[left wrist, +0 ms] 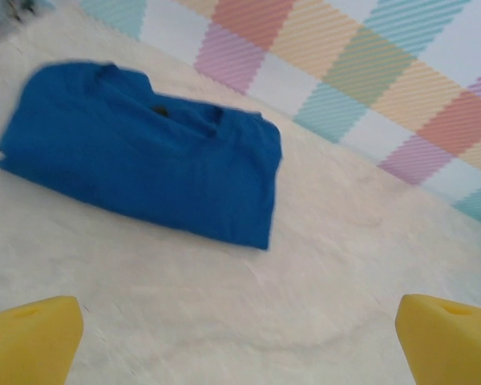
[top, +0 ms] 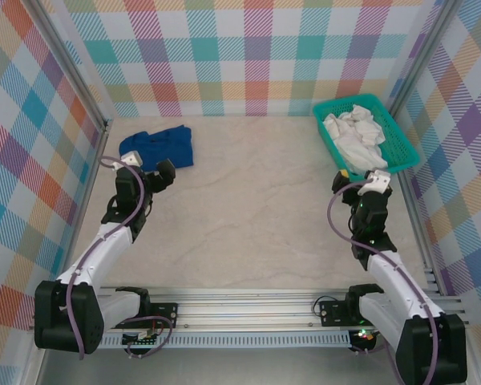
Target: Fold the inside-out t-shirt
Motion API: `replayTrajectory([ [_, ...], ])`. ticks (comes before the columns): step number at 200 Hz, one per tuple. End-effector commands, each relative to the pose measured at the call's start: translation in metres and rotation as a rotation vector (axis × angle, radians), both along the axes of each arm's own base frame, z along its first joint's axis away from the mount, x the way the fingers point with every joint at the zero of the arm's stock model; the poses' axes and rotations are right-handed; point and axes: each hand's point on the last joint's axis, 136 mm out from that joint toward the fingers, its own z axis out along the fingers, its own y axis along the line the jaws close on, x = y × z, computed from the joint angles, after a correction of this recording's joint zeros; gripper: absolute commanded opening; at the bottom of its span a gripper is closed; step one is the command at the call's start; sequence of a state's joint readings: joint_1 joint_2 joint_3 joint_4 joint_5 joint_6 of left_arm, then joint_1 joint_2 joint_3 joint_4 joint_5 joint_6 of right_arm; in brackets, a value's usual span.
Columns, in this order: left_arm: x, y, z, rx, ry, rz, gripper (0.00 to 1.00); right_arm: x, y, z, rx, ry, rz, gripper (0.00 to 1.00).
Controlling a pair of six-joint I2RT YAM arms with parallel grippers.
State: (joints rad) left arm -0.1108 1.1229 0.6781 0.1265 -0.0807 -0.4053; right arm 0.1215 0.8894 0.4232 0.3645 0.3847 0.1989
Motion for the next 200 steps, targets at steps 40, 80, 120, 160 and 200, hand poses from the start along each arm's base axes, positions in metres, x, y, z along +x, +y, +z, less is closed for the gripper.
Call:
replayTrajectory([
  [40,0.009,-0.077,0.023,0.024,0.078,-0.248,0.99,0.073,0.047,-0.024,-0.128,0.374,0.256,1.00],
  [80,0.013,-0.092,0.028,0.044,0.078,-0.274,0.98,0.122,0.008,-0.032,0.023,0.484,0.201,0.98],
  [120,0.017,-0.105,0.016,0.057,0.111,-0.308,0.98,0.169,-0.064,-0.073,0.089,0.695,-0.003,0.95],
  [160,0.018,-0.110,0.007,0.091,0.149,-0.324,0.98,0.207,-0.090,-0.109,0.080,0.847,-0.047,1.00],
  [200,0.016,-0.114,0.003,0.100,0.162,-0.334,0.98,0.240,-0.092,-0.152,0.041,0.951,0.016,0.98],
])
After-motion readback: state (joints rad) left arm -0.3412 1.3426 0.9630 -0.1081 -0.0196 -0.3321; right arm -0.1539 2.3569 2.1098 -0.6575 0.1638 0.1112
